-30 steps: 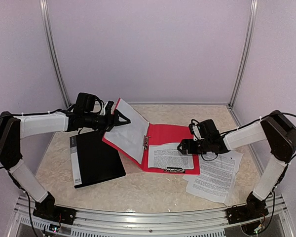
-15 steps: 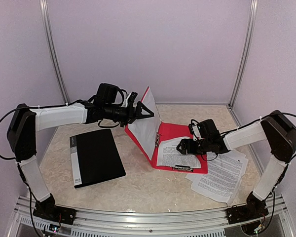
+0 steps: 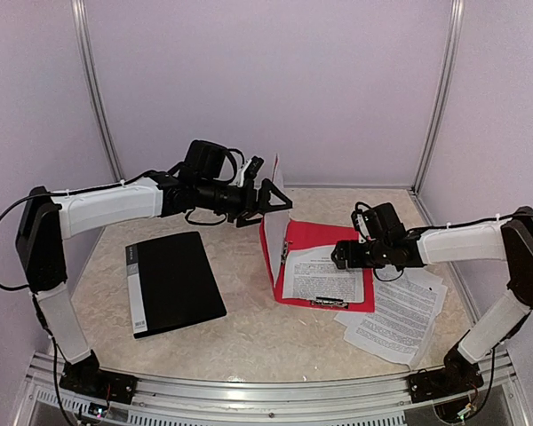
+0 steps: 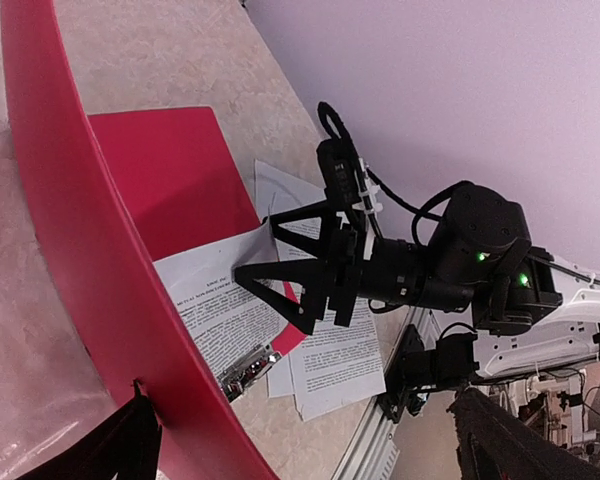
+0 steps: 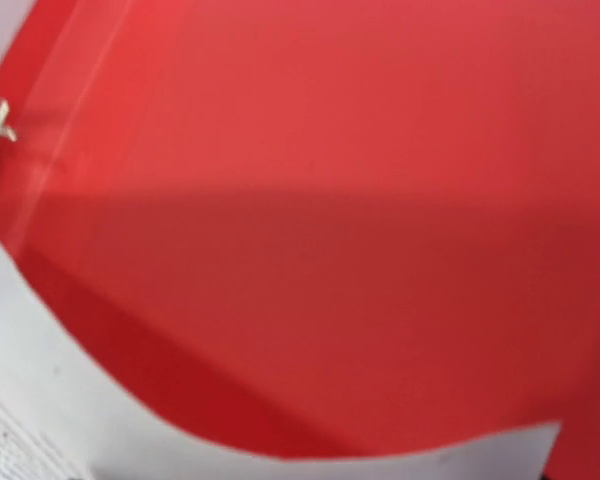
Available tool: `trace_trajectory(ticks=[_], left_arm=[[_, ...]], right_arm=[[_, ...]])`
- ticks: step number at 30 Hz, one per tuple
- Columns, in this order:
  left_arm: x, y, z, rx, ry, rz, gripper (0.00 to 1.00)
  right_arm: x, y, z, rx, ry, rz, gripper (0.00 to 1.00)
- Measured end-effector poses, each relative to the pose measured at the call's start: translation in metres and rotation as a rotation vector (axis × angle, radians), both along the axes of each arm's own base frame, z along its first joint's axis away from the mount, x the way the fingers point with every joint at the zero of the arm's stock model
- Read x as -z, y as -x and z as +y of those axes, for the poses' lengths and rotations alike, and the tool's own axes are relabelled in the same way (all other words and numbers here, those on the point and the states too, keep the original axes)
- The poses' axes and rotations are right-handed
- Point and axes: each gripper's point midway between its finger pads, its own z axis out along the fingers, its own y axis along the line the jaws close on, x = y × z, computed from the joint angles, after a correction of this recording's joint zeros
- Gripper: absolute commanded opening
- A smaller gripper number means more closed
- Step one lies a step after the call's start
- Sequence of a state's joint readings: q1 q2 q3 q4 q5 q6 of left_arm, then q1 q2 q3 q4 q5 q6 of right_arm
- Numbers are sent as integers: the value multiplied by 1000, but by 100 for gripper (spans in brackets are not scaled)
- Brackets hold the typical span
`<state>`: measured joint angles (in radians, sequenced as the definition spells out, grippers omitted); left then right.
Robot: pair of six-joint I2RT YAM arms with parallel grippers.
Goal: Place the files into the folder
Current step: Close the folder with files at the center of the board.
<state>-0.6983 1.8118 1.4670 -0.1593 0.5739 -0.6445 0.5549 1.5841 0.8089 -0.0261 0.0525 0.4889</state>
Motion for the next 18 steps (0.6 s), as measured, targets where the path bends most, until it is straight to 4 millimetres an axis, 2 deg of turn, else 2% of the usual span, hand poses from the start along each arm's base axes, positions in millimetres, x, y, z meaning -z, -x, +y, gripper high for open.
trace_trajectory(ticks=[6,11,15,18], left_arm=[[-13,12,-23,75,24,-32,99],[-17,14,-46,139,51,-36,99],[-1,18,-76,213,47,-28,99],[25,30,-103,280,21,-7,99]], right_arm=[[-25,-2,-18,56,18,-49,91],[-44,-4,-43,128,30,-78,91],[-65,-5,-71,197,31,-109,91],[-80,-6,-94,253,40,-122,92]])
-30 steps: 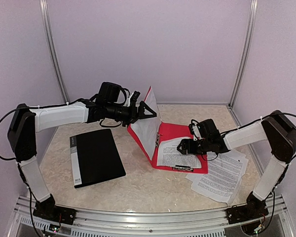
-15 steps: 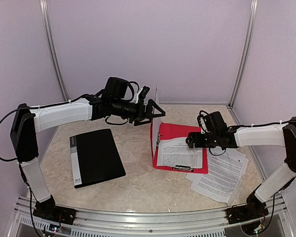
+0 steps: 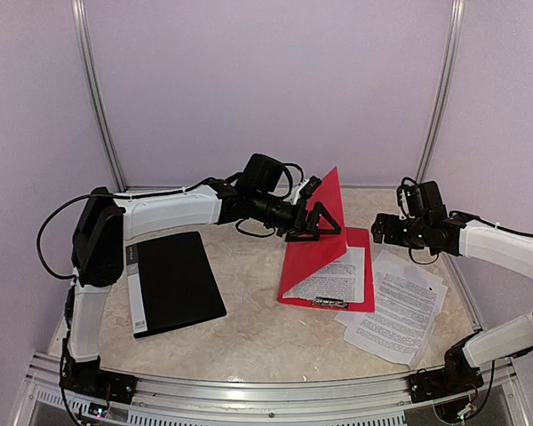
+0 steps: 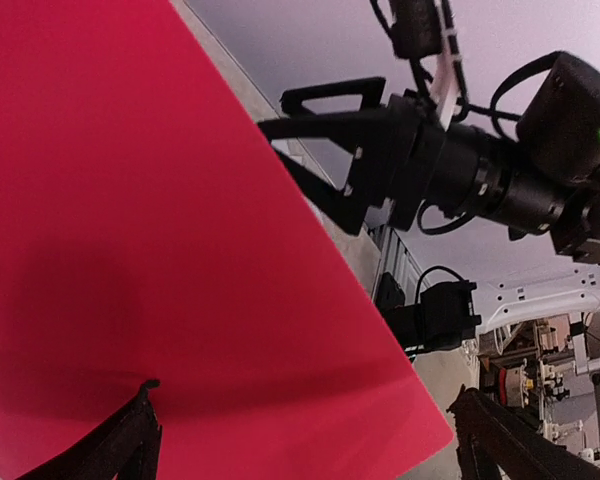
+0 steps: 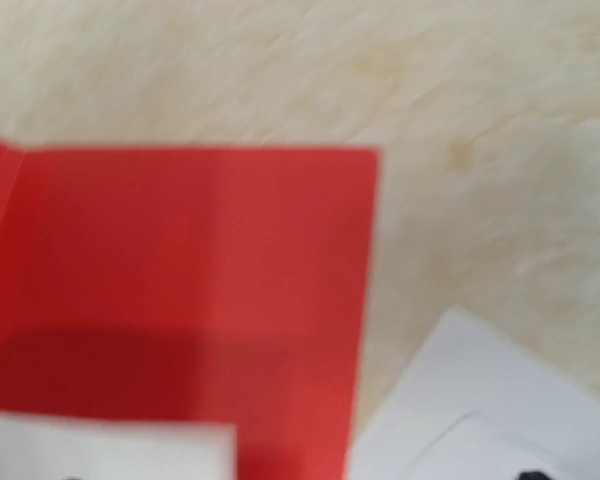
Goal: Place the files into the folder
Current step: Close the folder with files at the center of the board.
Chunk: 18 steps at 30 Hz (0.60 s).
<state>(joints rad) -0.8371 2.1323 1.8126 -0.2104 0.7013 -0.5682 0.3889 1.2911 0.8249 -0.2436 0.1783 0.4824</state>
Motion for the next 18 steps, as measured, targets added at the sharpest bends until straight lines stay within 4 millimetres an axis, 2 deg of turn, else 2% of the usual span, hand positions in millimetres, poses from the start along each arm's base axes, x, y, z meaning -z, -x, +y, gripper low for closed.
trace_trajectory(ticks=[3,6,10,14,18], left_arm=[[34,15,-21,54,-48,21,99],[68,25,-34,87,-101,40,99],[120,28,-33,80,-197,61,99],[151,23,-20,43,-278,47,99],[157,16,-16,19,-296,6,99]], right_arm=[[-17,-3,-17,35,9,-20,91],[-30,-6,-23,46,14,-39,91],[-32,-7,-20,23,11,-36,91],[-12,-10,-11,-10,3,14,89],[33,-11,0,-54,-11,110,87]])
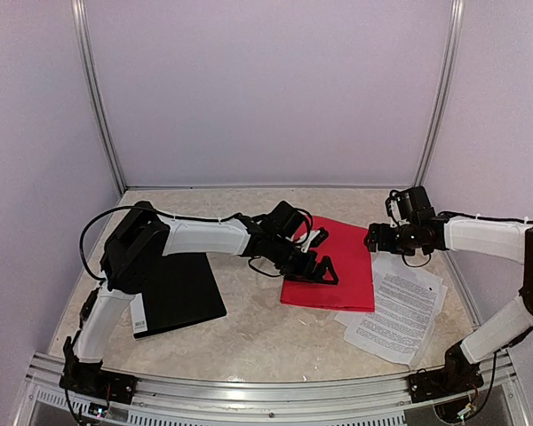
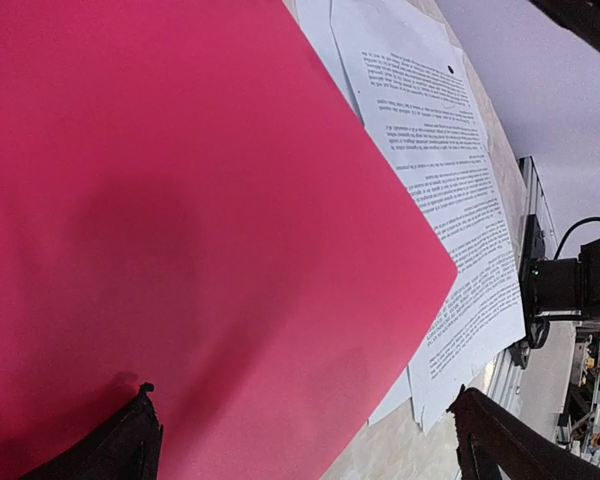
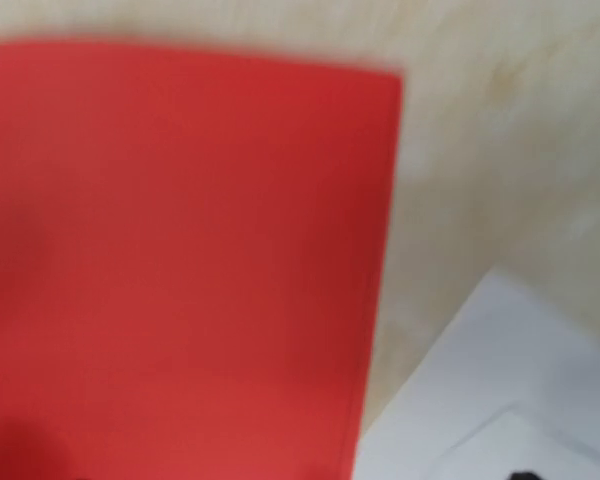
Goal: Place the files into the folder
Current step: Close the folder with files at the center of the board, then move the folder with files to the center of the board.
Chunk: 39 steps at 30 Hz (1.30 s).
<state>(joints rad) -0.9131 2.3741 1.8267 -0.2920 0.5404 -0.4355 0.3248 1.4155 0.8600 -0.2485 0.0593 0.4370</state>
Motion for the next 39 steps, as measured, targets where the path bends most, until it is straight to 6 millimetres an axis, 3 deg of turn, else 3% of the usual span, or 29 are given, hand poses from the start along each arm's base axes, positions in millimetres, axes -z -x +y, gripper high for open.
trace_trajectory(ticks=[5,8,19,26,34,39], left_arm=[[5,-6,8,-29,-2,-32,99],[5,-13,18,-64,-2,-40,99],[6,-75,78,-271,-16,-46,99],[8,-109,108,-379,-34,-59,99],[5,-152,149,-488,-31,-55,99],[3,-164,153,-507,-39,-59,99]], right_arm=[[57,4,14,-56,-29,128,84],[73,5,22,-82,-52,160,81],[76,-9,51,-175,-118,143,77],[84,-7,63,-216,-126,156,78],[70,-6,84,-272,-112,125,79],[61,2,95,-309,-101,116,78]])
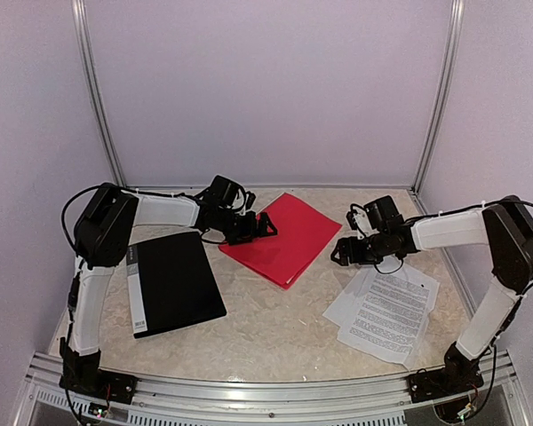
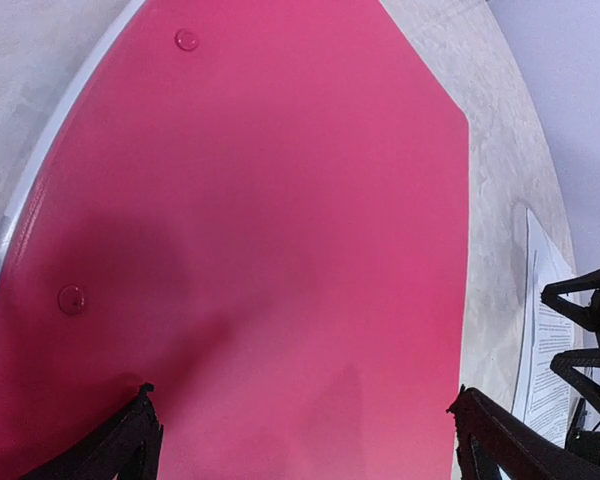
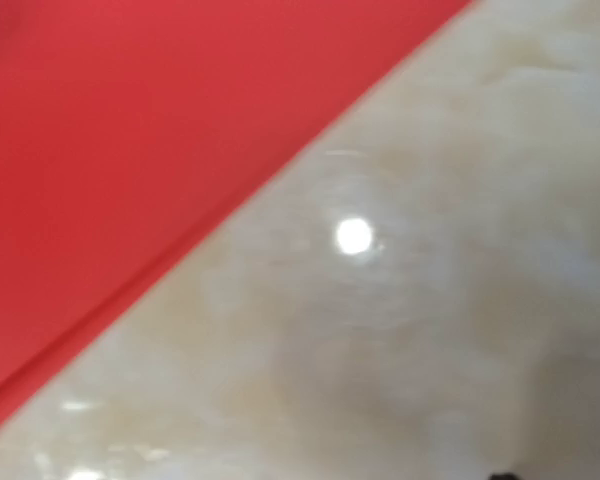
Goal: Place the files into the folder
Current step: Move the folder with files to the center of the board.
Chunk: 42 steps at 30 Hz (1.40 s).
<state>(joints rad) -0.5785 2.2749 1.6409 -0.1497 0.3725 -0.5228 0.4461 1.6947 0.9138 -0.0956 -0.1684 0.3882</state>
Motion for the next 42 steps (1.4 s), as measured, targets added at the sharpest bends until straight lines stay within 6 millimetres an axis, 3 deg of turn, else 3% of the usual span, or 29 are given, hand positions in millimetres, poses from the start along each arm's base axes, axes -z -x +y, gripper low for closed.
trace_trajectory(ticks=[2,8,14,20,26,31,35,42], left_arm=[[-1,4,1,5,3,-12,99],[-12,51,25,13,-12,-21,99],[-52,94,68,-55,-23,-100,99],[-91,131,117,-195,-29,-180,99],[-116,156,154,-305,-44,-225,99],[-118,167,176,-369,-79,-220,99],[-102,174,189,-410,-145,-161,99],[-59,187,201,-413,-282,-19,99]], right_arm=[[-4,3,10,-31,0,-9,78],[-33,15,68,-190,1,-97,77],[-55,14,127,-339,38,-202,72],[-34,20,176,-467,193,-232,75],[-8,23,215,-565,312,-246,82],[14,13,229,-578,421,-256,78],[23,0,223,-534,501,-257,72],[22,-31,189,-406,555,-230,70]])
